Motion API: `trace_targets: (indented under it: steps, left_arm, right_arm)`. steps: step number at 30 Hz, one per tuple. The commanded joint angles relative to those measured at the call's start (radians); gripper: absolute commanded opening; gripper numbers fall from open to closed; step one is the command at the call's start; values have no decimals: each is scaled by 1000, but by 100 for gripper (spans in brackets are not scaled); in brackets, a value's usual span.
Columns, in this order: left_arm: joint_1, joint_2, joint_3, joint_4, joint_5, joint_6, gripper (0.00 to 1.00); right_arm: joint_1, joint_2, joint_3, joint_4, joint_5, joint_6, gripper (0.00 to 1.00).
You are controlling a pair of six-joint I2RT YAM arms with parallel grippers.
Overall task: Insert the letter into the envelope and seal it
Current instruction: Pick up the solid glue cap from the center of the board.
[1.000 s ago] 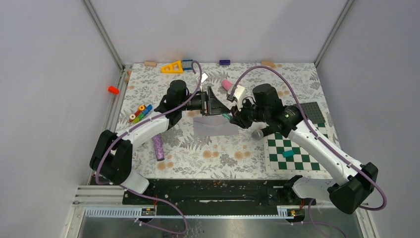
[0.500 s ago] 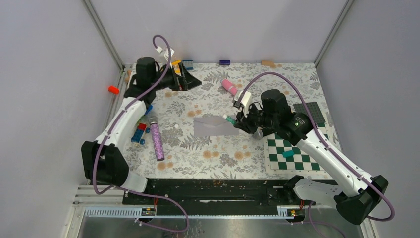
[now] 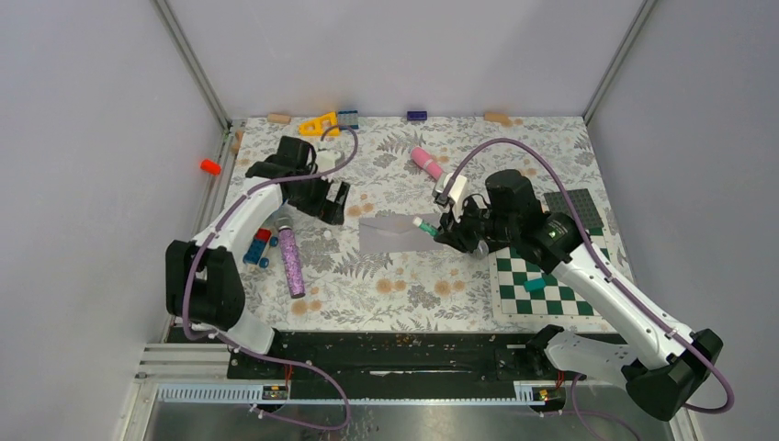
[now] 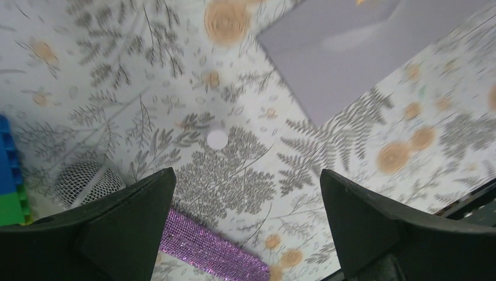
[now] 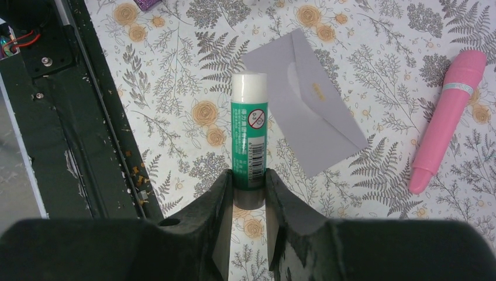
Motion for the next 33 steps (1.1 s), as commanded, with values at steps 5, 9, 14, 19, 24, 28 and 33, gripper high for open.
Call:
trace_targets:
  steps: [5,9,14,19,24,28,33]
  left_arm:
    - [-65,97,-42,-60,-138,144,99]
    - [-74,131,-42,-39,-179,136,96]
    - [-75,183,-43,-21,-212,134,88]
    - [-75,216,-49,26,-238,126,80]
    - [-75,245,-32,30,-202,117,67]
    - [-75,266,-27,32,-198,115,55]
    - [-74,280,-33,38,-208,116,52]
  right_arm:
    - [7,-29,-27,19,-33,-21,9]
    - [7,-27,-29,19,-39,-20,9]
    - [6,-27,-30,19,-45,-20,9]
    - [4,-24,-33,20,-48,-21,9]
    - [3,-21,-35,20,-53,-21,9]
    - [2,-22,-35,20,-55,-20,9]
    - [0,-22,-37,24,-56,-18,9]
